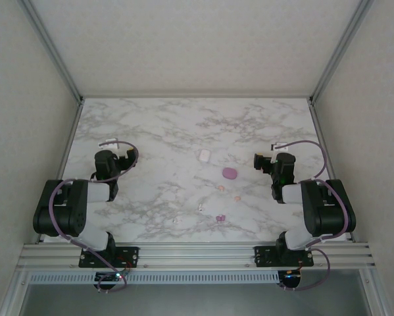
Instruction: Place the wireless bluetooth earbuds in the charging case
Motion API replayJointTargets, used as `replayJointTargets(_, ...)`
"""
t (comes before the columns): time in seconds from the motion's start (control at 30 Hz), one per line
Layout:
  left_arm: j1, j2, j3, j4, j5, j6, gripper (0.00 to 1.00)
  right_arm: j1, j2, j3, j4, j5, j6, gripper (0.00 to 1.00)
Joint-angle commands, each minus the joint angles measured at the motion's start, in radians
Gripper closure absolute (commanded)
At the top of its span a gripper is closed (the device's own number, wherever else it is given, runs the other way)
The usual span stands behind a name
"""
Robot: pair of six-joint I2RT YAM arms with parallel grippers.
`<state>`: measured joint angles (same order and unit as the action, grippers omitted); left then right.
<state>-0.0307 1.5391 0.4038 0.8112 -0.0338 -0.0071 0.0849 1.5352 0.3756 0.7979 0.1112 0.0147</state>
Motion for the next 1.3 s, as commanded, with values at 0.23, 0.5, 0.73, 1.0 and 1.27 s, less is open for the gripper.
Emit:
replayJointTargets(0.23, 0.008, -0.106, -0.001, -0.057, -0.015, -0.008, 0.00, -0.005, -0.030, 0.041, -0.036, -0.041, -0.016, 0.01)
replayJointTargets(0.5, 0.022, -0.348, 0.098, -0.363, -0.071, -0.098, 0.00, -0.005, -0.198, 0.171, -0.434, -0.038, 0.036, 0.01)
replayJointTargets(0.73, 0.033, -0.383, 0.278, -0.687, -0.341, -0.430, 0.00, -0.005, -0.321, 0.339, -0.917, -0.107, 0.237, 0.01)
replayJointTargets(1.0, 0.033, -0.252, 0.355, -0.675, -0.207, -0.690, 0.00, 0.005, -0.330, 0.407, -1.093, -0.437, 0.409, 0.01)
replayJointTargets(1.27, -0.023, -0.114, 0.417, -0.680, -0.194, -0.686, 0.00, 0.130, -0.163, 0.612, -1.260, -0.439, 0.395, 0.10)
